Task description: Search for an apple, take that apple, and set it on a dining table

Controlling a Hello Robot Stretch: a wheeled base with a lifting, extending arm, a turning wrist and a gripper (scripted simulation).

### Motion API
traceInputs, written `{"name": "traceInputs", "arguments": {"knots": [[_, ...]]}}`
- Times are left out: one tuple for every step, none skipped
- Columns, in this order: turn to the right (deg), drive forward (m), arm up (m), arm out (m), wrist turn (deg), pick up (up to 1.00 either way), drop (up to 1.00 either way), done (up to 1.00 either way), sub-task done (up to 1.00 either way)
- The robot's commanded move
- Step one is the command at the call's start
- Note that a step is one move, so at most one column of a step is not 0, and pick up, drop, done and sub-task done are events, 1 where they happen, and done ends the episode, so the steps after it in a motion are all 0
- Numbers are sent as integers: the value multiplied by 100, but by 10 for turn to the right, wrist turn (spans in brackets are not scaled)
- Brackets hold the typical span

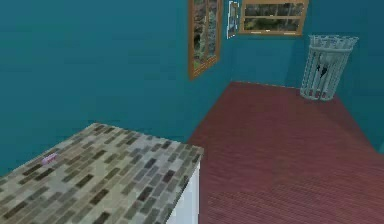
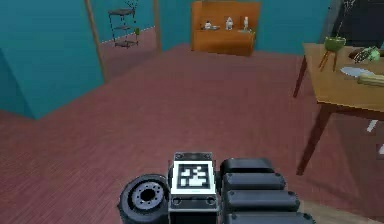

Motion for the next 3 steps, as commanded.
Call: {"name": "traceInputs", "arguments": {"knots": [[390,0,0,0,0,0,0,0,0],[0,45,0,0,0,0,0,0,0],[450,0,0,0,0,0,0,0,0]]}}
